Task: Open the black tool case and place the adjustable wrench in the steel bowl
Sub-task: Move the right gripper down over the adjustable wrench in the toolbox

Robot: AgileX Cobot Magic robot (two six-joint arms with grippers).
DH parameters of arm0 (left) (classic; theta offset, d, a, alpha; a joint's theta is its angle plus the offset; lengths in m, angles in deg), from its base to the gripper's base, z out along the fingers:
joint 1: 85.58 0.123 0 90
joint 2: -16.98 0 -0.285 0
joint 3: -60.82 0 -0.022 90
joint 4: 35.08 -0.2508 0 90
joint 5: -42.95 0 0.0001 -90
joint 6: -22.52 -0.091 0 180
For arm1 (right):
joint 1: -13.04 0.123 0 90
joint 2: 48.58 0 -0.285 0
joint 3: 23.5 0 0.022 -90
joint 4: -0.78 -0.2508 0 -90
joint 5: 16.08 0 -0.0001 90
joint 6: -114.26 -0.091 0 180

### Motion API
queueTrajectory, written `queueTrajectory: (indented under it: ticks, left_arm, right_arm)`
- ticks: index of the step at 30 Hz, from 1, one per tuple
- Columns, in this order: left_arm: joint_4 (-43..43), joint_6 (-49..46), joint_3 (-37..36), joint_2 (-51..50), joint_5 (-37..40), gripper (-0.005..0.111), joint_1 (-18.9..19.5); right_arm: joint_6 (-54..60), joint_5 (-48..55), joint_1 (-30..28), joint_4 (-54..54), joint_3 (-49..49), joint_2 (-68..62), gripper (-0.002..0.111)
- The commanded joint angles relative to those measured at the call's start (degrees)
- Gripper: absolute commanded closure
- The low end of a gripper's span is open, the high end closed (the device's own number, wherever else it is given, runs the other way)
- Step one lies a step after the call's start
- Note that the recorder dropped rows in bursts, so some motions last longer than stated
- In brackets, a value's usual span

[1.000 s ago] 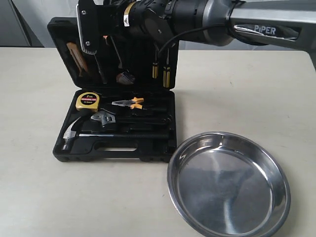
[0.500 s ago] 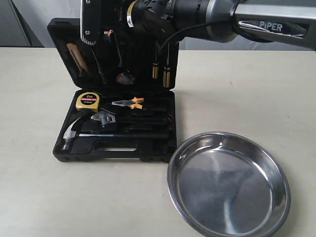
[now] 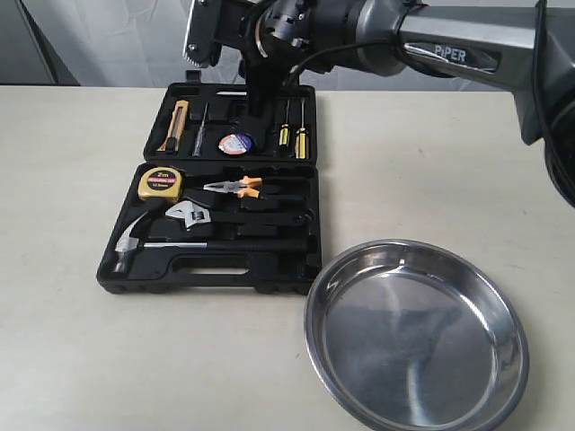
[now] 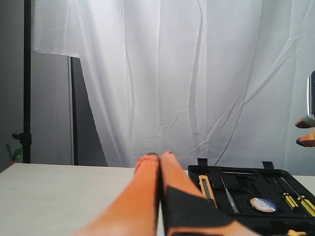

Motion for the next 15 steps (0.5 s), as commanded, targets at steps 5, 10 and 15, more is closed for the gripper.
queueTrajectory:
  ticks: [5, 10, 15]
  left_arm:
    - [-0.14, 0.11, 0.22, -0.29, -0.31, 0.106, -0.09]
    - [-0.14, 0.11, 0.22, -0.29, -0.31, 0.106, -0.09]
    - [-0.14, 0.11, 0.22, -0.29, -0.31, 0.106, -0.09]
  right_arm:
    - [-9.08, 8.14, -0.51, -7.01, 0.18, 1.87, 0.108]
    - [-9.08, 12.43, -0.51, -14.72, 0.18, 3.01, 0.108]
    - [-2.47, 16.55, -0.51, -24.80, 0.18, 3.23, 0.109]
